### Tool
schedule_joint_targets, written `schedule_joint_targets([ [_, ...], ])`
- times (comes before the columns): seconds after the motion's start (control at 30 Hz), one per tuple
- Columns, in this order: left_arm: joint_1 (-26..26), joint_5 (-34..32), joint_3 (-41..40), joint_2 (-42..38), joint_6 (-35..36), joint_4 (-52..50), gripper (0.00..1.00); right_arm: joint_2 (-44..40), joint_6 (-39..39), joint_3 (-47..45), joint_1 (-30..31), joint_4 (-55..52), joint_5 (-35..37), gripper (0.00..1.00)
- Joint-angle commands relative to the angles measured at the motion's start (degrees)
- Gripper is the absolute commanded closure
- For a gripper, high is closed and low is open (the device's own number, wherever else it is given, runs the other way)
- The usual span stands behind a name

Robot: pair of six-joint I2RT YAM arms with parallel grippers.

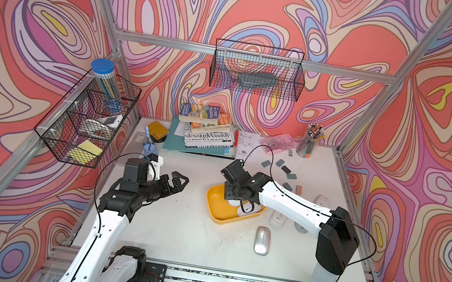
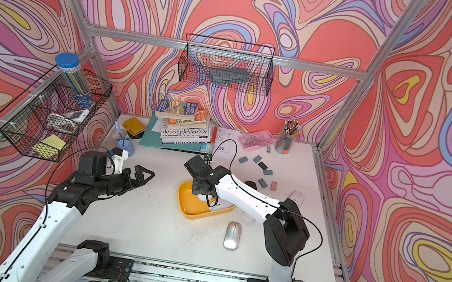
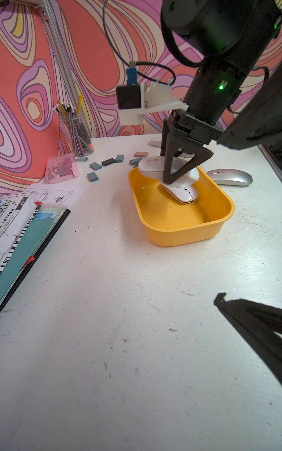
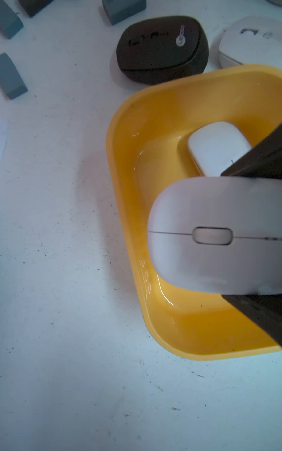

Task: Take out the mouse from the storage box
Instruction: Pick up the mouse from the storage box, then place the mouse at the center of the board.

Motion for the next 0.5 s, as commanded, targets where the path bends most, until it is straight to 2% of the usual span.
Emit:
schedule_joint_targets([
  [0.0,-0.1,-0.2,-0.08,-0.53,0.44,0.28,0.01,-5.16,1.49,-2.22,-0.35,-3.06,2.95,0.45],
  [0.3,-0.1,0.39,-0.35,-0.8,0.22,0.62,0.01,-25.85,14.3,-21.11,-3.63,-16.19,5.72,0.44],
  [0.4,-0.1,0.56,-0.43,-0.88,0.08,0.82,0.01,-33.12,18.28,-28.53,-8.06,-18.94,4.13,0.45],
  [0.47,-0.14,0.69,-0.43,-0.82,-0.09,1.15,0.01,-35.33,17.64,-32.43,-12.5,-17.97,2.22,0.45],
])
